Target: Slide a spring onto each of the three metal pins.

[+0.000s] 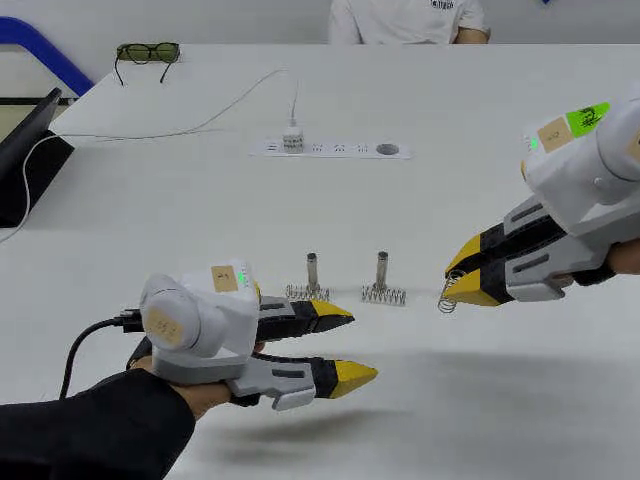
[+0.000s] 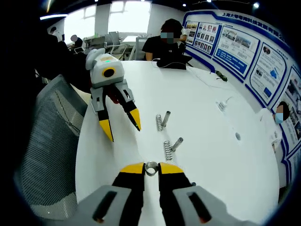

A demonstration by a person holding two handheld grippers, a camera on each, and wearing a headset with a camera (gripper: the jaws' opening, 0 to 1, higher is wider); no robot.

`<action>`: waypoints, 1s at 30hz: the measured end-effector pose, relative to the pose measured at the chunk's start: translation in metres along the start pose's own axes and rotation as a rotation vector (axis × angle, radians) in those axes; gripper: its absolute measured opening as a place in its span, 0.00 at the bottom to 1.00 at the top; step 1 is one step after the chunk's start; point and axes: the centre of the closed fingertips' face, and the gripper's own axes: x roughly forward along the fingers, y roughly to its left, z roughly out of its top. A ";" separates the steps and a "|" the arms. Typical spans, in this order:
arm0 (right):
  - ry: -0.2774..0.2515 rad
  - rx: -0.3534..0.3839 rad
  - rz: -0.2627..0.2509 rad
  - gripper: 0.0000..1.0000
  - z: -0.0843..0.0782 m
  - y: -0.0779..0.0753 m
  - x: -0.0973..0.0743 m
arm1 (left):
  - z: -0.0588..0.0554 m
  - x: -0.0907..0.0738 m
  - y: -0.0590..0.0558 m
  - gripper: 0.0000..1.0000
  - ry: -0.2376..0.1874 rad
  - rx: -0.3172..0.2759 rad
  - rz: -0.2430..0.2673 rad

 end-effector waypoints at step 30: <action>0.021 0.119 -0.157 0.12 -0.027 -0.070 -0.013 | -0.012 -0.022 0.004 0.48 -0.004 -0.069 0.076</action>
